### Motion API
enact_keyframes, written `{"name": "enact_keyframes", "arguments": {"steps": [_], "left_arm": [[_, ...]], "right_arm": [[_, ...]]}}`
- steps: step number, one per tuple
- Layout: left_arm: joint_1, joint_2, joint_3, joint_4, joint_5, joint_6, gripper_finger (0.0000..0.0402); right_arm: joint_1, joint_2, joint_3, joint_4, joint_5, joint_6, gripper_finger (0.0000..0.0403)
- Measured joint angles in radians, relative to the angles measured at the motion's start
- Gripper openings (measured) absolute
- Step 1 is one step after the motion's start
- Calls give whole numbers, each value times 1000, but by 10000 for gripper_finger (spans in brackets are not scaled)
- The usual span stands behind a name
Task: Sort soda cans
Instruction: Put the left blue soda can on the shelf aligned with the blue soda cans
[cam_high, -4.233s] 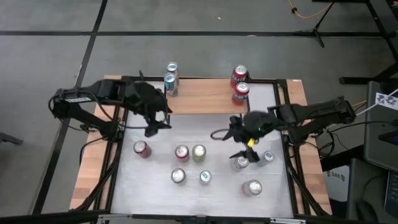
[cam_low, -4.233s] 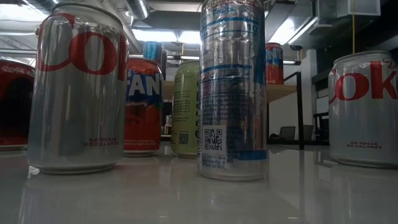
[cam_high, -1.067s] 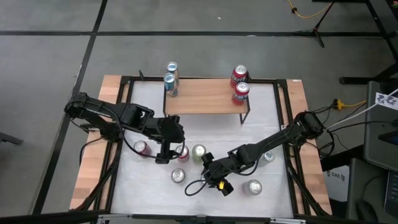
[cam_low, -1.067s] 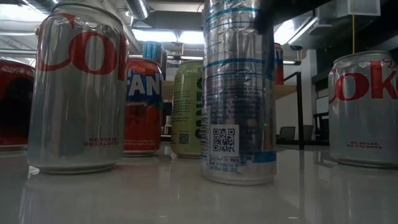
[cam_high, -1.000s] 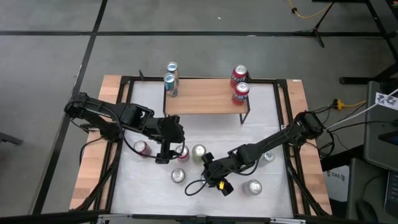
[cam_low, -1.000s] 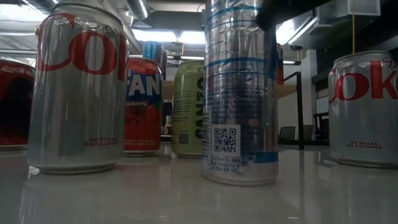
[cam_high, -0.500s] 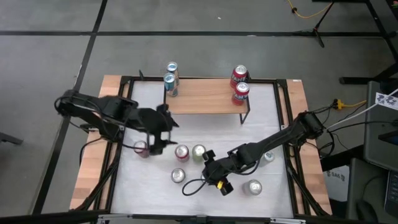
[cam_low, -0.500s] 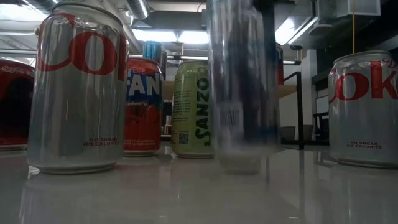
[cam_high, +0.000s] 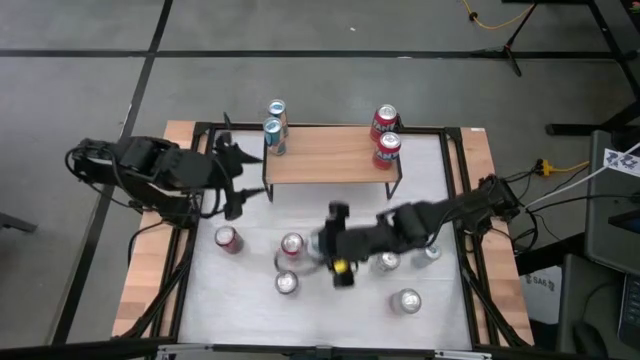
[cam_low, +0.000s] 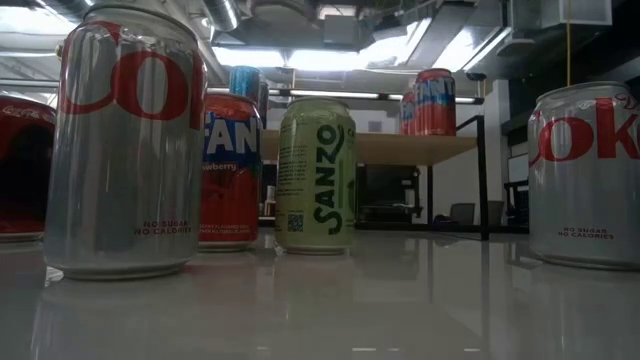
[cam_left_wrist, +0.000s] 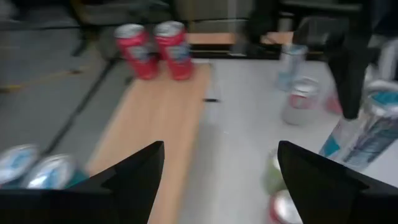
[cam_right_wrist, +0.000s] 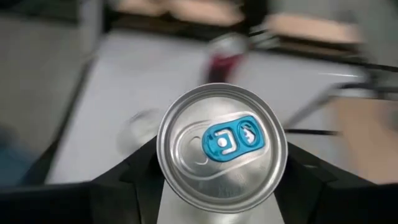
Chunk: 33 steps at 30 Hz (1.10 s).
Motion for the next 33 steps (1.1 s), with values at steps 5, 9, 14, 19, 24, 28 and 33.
{"name": "enact_keyframes", "arguments": {"steps": [5,9,14,19,24,28,33], "left_arm": [[11,-22,0,-6,-121,1,305],[29,-28,0,-6,-142,3,305],[49,-18,0,-6,-142,3,305],[69,-3,0,-5,-142,3,305],[86,32,0,-5,-143,3,305],[96,69,0,-5,-142,4,305],[109,115,0,2,-143,30,305]], "right_arm": [[-104,-1,104,-22,189,46,227],[-215,-2,138,-20,217,116,227],[-349,-1,138,-75,205,219,227],[-459,-1,138,-161,132,303,227],[-525,-1,138,-249,31,327,227],[-541,-1,138,-296,42,347,227],[-539,-1,125,-303,78,349,227]]}}
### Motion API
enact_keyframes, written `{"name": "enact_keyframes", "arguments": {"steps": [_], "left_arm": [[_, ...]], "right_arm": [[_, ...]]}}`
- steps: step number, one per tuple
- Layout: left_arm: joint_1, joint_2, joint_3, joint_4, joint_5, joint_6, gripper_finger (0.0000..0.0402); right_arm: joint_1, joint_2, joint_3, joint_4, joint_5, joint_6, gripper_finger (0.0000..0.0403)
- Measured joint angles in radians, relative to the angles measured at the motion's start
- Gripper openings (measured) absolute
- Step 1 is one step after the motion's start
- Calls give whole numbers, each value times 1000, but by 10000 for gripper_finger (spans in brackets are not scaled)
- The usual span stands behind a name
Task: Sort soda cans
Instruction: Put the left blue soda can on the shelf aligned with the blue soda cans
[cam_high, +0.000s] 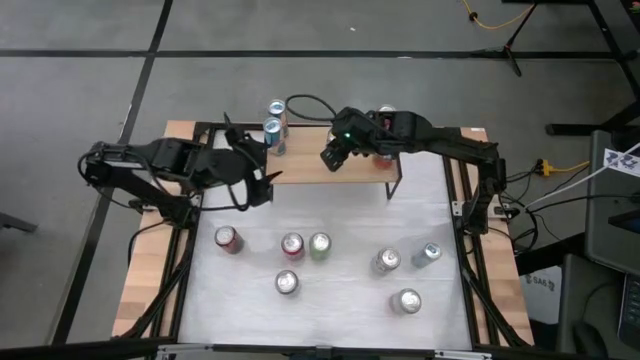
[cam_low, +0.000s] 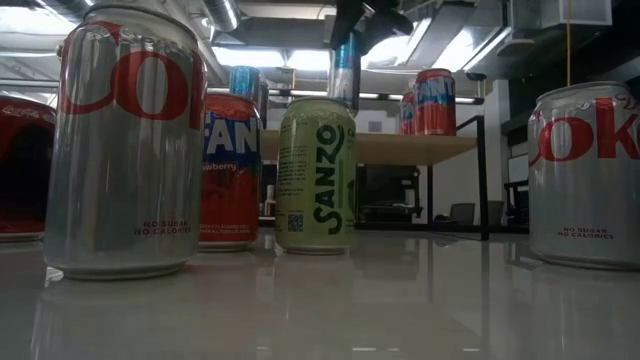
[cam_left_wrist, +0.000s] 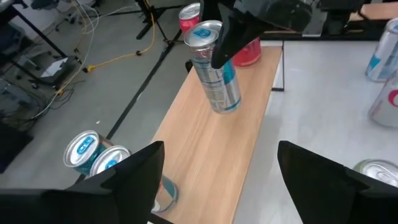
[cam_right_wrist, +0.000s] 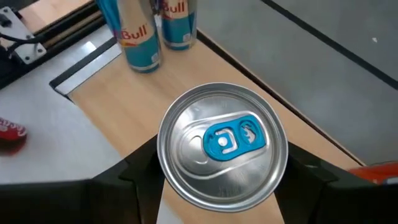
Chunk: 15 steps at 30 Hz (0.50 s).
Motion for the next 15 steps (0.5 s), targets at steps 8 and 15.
{"name": "enact_keyframes", "arguments": {"steps": [8,15], "left_arm": [[25,59,0,5,0,26,305],[39,75,0,6,16,25,305]], "right_arm": [[0,2,-121,83,0,0,227],[0,-1,-158,118,16,1,227]]}}
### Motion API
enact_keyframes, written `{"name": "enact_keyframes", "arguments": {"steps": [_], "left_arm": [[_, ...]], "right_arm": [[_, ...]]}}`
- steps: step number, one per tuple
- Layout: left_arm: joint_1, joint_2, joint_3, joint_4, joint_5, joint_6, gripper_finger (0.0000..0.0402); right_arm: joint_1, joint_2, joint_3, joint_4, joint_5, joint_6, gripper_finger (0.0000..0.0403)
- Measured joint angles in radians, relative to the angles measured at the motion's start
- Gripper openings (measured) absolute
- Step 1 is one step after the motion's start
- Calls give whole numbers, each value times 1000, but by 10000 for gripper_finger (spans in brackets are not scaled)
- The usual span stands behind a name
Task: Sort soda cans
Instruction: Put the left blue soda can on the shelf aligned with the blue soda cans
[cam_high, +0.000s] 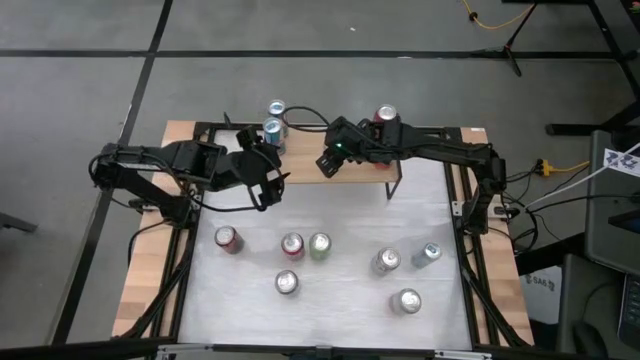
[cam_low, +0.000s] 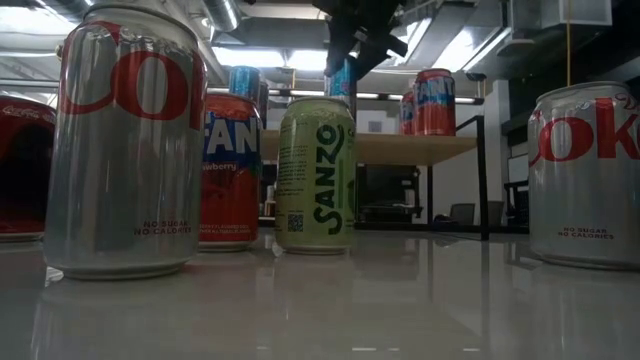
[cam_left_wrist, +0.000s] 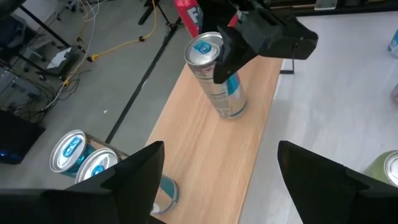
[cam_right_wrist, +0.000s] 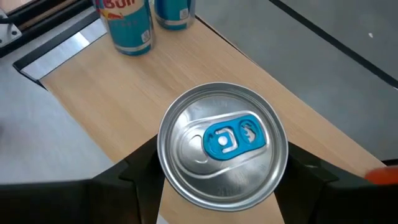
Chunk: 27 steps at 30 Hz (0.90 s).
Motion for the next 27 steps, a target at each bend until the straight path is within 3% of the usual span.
{"name": "enact_keyframes", "arguments": {"steps": [27], "left_arm": [[0,0,0,0,0,-2,305]], "right_arm": [[0,1,-3,14,-34,-2,228]]}}
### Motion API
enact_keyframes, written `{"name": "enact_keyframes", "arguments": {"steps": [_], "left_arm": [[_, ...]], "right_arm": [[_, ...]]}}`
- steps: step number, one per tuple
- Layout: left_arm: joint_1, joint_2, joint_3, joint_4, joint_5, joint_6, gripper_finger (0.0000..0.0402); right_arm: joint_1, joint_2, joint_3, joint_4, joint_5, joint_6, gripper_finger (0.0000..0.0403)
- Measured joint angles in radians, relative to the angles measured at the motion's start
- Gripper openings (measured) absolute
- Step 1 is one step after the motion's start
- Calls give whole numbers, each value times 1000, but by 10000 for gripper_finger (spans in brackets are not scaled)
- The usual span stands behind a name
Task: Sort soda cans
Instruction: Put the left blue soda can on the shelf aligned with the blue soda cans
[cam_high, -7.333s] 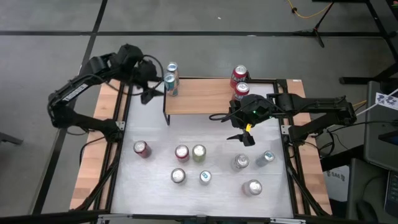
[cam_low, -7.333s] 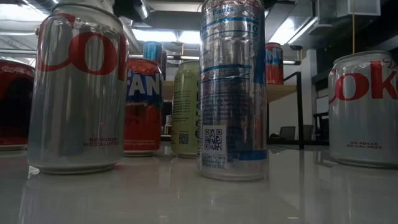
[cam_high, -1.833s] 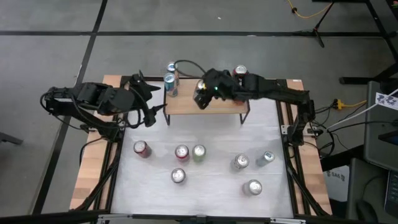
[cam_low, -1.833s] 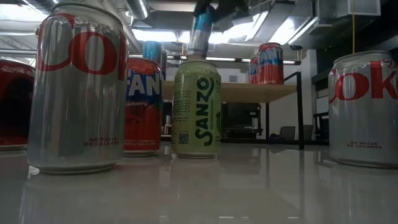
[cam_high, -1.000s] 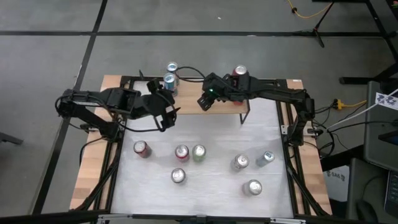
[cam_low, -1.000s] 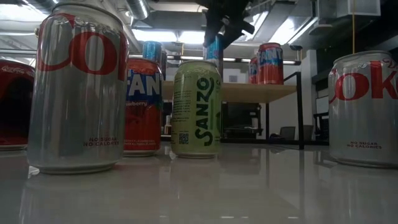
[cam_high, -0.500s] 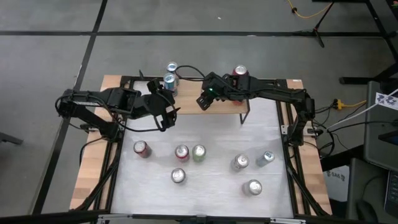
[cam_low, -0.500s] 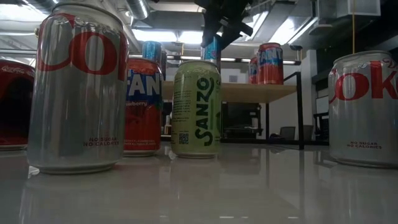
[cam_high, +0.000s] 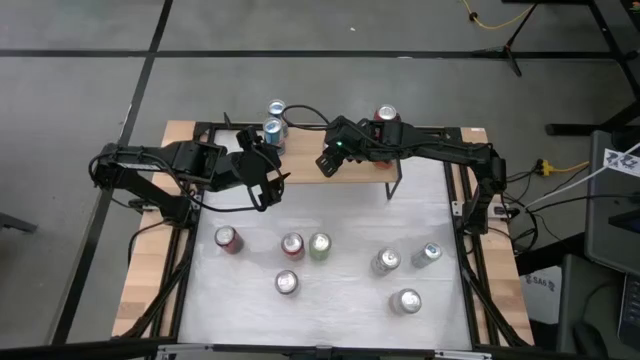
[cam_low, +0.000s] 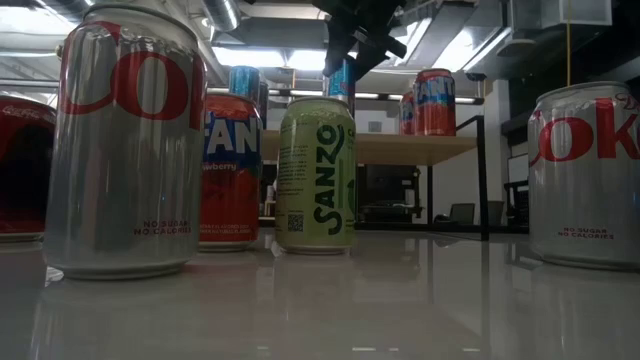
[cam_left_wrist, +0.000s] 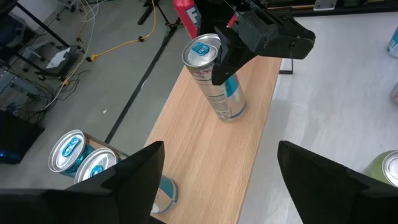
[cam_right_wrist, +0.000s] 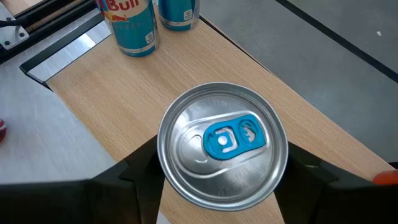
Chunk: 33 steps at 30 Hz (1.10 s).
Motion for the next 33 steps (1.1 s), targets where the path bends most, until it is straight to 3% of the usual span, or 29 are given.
{"name": "enact_keyframes", "arguments": {"steps": [4,11,16,33], "left_arm": [[0,0,0,0,0,0,305],[0,0,0,0,0,0,305],[0,0,0,0,3,-4,305],[0,0,0,14,56,-34,305]], "right_arm": [[0,0,0,0,0,0,243],[0,4,-3,-4,-8,2,327],[0,4,-3,-2,-8,1,361],[0,-77,-1,-18,-60,-28,372]]}}
